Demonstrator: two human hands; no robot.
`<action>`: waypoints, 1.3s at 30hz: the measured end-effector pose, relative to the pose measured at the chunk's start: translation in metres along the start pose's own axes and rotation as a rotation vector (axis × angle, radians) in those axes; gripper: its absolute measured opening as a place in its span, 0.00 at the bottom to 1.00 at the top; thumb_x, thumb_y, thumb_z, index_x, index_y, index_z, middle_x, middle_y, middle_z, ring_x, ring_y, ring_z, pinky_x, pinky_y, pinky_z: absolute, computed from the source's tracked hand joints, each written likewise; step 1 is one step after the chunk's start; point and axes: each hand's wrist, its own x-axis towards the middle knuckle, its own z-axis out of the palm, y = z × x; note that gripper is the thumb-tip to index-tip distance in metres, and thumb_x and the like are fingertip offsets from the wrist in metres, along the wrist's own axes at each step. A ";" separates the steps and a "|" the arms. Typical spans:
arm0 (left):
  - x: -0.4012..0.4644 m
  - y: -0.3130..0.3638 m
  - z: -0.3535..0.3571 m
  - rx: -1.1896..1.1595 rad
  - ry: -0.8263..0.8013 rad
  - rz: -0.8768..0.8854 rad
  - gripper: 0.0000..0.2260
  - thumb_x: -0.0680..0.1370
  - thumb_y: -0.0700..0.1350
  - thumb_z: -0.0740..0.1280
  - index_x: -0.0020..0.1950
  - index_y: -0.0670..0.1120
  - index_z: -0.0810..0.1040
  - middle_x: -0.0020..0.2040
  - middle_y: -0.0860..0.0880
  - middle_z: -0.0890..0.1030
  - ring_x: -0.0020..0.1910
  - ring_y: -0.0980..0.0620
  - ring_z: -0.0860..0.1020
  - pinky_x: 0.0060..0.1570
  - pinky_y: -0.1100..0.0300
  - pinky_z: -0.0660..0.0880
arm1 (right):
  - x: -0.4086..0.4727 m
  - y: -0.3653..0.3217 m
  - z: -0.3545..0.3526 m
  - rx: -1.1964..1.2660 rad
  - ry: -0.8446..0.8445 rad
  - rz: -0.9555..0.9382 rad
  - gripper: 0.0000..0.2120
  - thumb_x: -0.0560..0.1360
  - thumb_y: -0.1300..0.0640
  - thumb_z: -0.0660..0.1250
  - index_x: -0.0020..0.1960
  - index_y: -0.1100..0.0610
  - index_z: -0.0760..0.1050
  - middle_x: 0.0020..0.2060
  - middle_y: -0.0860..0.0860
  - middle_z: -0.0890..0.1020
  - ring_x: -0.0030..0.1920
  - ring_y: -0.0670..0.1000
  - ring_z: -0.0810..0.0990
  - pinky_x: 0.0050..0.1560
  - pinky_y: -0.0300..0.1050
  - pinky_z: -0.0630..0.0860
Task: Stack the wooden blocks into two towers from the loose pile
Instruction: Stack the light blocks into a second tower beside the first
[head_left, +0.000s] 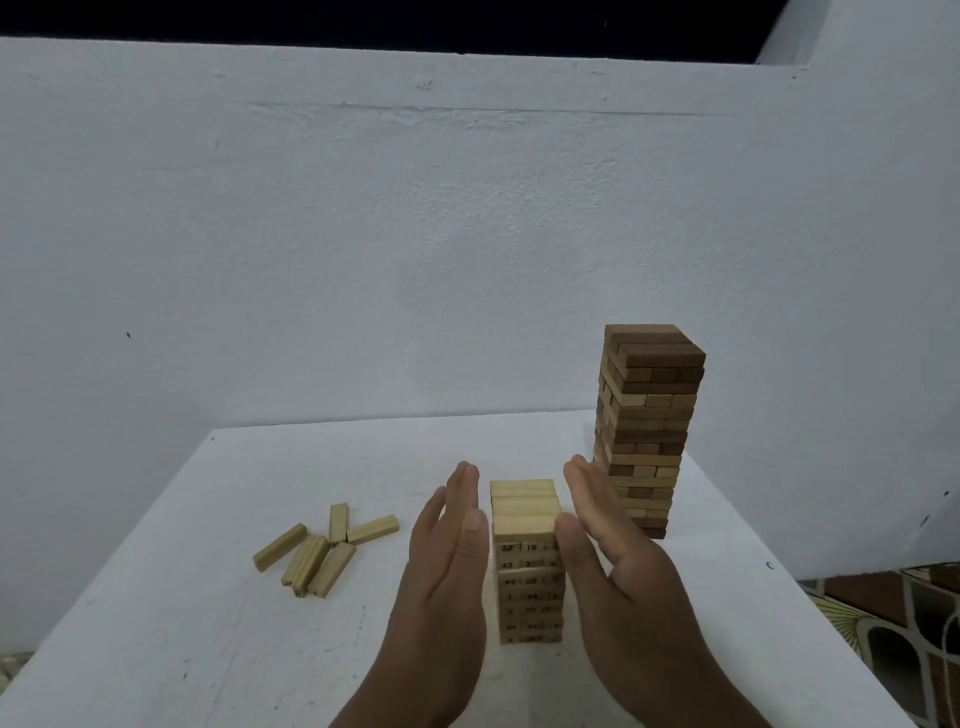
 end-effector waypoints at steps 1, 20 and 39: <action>0.001 -0.002 -0.003 0.006 0.022 0.010 0.25 0.78 0.68 0.47 0.74 0.65 0.60 0.73 0.72 0.58 0.73 0.73 0.52 0.72 0.67 0.49 | 0.001 -0.003 0.000 0.001 0.026 -0.023 0.24 0.74 0.34 0.47 0.70 0.34 0.53 0.65 0.22 0.51 0.68 0.24 0.46 0.68 0.27 0.45; -0.001 -0.061 -0.144 0.490 0.318 0.055 0.13 0.78 0.40 0.65 0.47 0.60 0.80 0.49 0.66 0.81 0.52 0.63 0.77 0.52 0.66 0.72 | 0.024 -0.061 0.121 -0.062 -0.142 -0.359 0.13 0.79 0.55 0.62 0.61 0.46 0.76 0.58 0.36 0.77 0.61 0.36 0.72 0.65 0.32 0.66; -0.007 -0.103 -0.145 0.668 0.302 0.068 0.03 0.73 0.51 0.70 0.40 0.57 0.78 0.37 0.63 0.78 0.40 0.61 0.74 0.37 0.69 0.66 | 0.031 -0.015 0.168 -0.330 -0.224 -0.315 0.21 0.70 0.41 0.63 0.60 0.48 0.78 0.51 0.41 0.72 0.55 0.41 0.68 0.53 0.32 0.69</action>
